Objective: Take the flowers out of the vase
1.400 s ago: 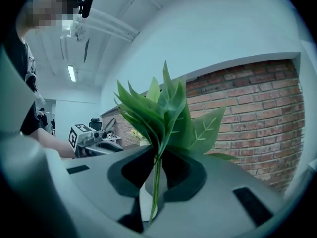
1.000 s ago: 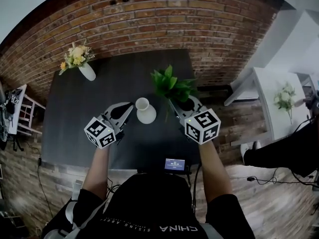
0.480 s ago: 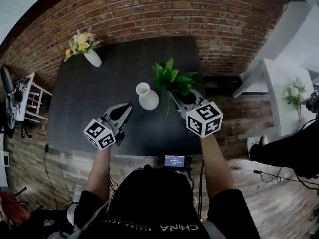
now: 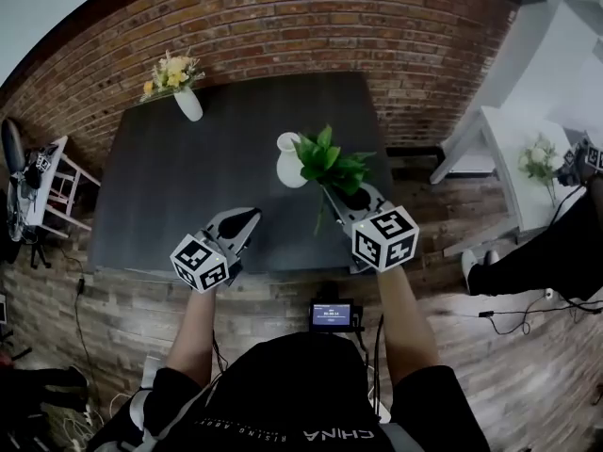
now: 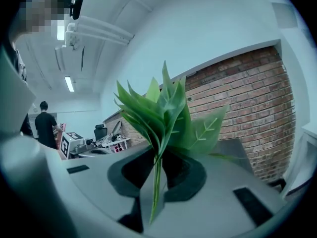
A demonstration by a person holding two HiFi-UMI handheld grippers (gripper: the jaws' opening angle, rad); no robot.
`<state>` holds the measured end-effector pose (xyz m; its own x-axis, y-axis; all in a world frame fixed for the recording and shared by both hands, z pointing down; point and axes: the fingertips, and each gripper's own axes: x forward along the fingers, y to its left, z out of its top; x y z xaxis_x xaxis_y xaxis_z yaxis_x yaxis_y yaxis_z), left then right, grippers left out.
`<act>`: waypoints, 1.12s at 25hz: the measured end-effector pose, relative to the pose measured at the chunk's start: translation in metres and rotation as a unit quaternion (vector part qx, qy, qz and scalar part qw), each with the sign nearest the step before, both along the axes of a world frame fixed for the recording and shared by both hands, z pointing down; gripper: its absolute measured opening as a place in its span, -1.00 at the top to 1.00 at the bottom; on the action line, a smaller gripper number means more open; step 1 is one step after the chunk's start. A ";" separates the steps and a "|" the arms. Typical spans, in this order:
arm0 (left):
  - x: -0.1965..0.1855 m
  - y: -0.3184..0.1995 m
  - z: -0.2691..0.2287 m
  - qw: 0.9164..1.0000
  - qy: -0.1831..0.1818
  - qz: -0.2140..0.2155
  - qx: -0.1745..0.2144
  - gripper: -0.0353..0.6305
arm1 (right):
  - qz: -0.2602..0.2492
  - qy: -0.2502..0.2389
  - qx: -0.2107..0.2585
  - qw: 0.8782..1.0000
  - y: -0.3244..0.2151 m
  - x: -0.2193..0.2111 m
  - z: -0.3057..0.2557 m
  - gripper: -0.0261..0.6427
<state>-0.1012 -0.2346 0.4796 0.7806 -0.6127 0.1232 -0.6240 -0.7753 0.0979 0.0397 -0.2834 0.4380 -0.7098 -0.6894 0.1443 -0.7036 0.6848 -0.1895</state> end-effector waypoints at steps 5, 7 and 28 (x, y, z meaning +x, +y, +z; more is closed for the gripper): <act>-0.028 0.067 0.006 1.000 -0.011 -0.012 0.014 0.89 | 0.029 0.008 0.002 1.000 0.074 -0.020 0.003 0.75; -0.030 0.095 0.007 1.000 0.000 -0.002 0.015 0.89 | 0.035 0.013 -0.002 0.999 0.104 -0.027 0.007 0.75; 0.056 0.163 0.002 1.000 -0.003 0.002 0.017 0.89 | 0.011 0.025 0.010 1.000 0.182 0.026 -0.008 0.75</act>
<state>-0.0452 -0.0717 0.4812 0.7821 -0.6138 0.1072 -0.6217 -0.7803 0.0681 0.0654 -0.1009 0.4298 -0.6872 -0.7075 0.1650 -0.7264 0.6727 -0.1409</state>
